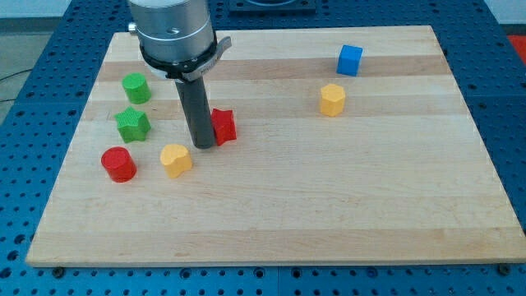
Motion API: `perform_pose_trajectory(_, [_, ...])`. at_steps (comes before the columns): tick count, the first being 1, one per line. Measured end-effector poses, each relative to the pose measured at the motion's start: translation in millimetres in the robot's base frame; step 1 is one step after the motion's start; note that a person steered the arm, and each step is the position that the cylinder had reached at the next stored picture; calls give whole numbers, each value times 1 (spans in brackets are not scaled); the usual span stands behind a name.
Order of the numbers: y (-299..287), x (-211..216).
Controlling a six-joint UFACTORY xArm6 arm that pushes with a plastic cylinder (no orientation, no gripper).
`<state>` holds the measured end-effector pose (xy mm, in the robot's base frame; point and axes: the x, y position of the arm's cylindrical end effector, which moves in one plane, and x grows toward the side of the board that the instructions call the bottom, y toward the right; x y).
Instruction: Move yellow hexagon right horizontally towards the blue triangle
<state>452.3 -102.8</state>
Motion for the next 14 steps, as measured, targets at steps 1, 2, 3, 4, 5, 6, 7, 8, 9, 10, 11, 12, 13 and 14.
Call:
perform_pose_trajectory(1, [10,19])
perform_pose_trajectory(2, [55,20])
perform_pose_trajectory(3, [117,-5])
perform_pose_trajectory(4, [198,-29])
perform_pose_trajectory(5, [212,-51])
perform_pose_trajectory(6, [190,-73])
perform_pose_trajectory(7, [191,-90])
perform_pose_trajectory(8, [154,-118])
perform_pose_trajectory(9, [101,-150])
perform_pose_trajectory(10, [95,-159])
perform_pose_trajectory(11, [124,-169])
perform_pose_trajectory(12, [110,-192])
perform_pose_trajectory(13, [80,-193])
perform_pose_trajectory(14, [77,-193])
